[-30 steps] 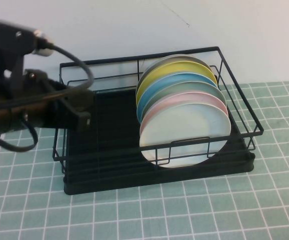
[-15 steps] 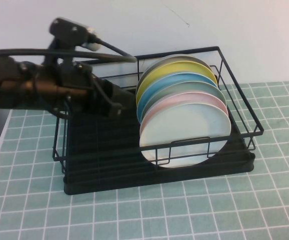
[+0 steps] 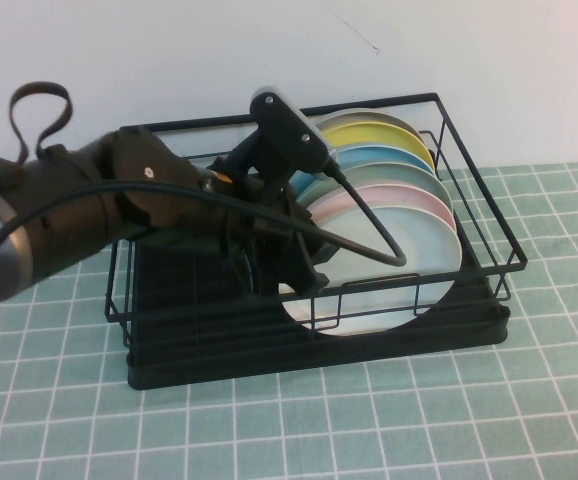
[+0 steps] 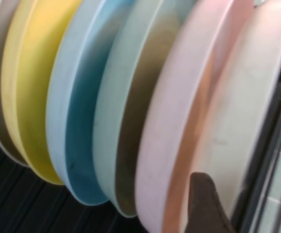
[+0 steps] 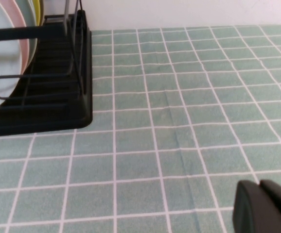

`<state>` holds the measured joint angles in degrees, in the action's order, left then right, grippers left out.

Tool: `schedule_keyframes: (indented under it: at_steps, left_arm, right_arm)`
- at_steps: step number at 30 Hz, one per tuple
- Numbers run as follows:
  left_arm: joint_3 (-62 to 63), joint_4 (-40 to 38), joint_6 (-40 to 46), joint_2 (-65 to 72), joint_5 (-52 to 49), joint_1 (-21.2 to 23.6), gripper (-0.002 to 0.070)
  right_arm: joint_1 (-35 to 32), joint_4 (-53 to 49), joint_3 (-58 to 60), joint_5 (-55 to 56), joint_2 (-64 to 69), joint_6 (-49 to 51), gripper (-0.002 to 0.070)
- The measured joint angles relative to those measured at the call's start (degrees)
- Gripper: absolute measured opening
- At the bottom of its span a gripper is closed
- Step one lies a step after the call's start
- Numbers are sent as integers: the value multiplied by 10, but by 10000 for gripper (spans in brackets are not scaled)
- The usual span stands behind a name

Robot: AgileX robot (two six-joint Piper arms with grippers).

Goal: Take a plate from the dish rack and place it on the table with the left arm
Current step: Grasp the plate from the shelf

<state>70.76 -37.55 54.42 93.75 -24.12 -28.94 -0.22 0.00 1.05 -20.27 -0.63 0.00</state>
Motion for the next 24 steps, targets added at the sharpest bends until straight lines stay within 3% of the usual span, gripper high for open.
schedule_keyframes:
  at_steps: [8,16,24]
  left_arm:
    - [1,3,-33,37,39,-2,327]
    - [6,7,-30,58,64,-2,83]
    - [6,6,-25,17,60,-2,81]
  right_arm:
    - [0,0,0,0,0,0,-2]
    - [0,0,0,0,0,0,-2]
    - [0,0,0,0,0,0,-2]
